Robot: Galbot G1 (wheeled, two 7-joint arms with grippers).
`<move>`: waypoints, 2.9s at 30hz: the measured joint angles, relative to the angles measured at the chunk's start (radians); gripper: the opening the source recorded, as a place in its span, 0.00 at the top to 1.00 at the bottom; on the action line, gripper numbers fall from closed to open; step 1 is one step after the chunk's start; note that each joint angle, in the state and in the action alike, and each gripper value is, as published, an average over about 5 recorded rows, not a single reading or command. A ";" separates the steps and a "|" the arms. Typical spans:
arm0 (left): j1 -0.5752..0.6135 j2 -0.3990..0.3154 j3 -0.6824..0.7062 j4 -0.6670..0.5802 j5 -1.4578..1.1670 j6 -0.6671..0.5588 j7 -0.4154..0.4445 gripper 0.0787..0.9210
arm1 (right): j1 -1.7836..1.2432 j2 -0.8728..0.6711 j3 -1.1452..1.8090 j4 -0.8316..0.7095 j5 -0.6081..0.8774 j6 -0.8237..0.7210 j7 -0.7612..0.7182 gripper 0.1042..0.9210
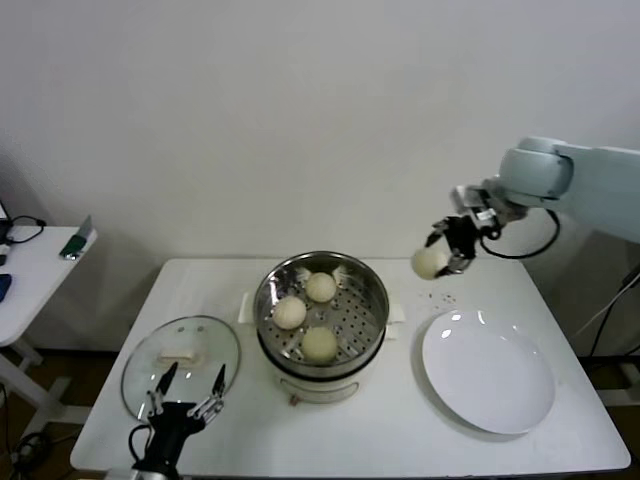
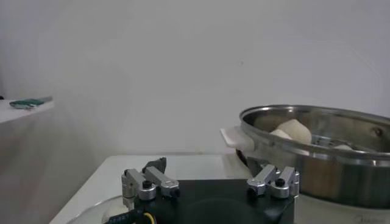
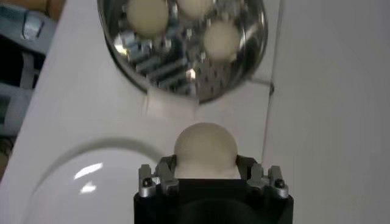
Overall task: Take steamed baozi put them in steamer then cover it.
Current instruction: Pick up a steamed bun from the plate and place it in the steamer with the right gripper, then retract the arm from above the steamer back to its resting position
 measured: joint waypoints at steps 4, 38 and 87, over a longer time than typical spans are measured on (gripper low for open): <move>-0.001 0.002 -0.002 0.000 -0.002 0.000 0.000 0.12 | 0.006 0.067 0.018 0.044 0.067 -0.043 0.043 0.32; -0.005 0.008 -0.015 0.008 -0.006 -0.003 0.001 0.12 | -0.266 0.286 0.039 -0.021 0.057 -0.174 0.213 0.19; -0.098 0.053 -0.047 0.084 0.268 -0.121 -0.046 0.12 | -1.979 -0.037 2.043 0.133 -0.134 0.269 0.795 0.12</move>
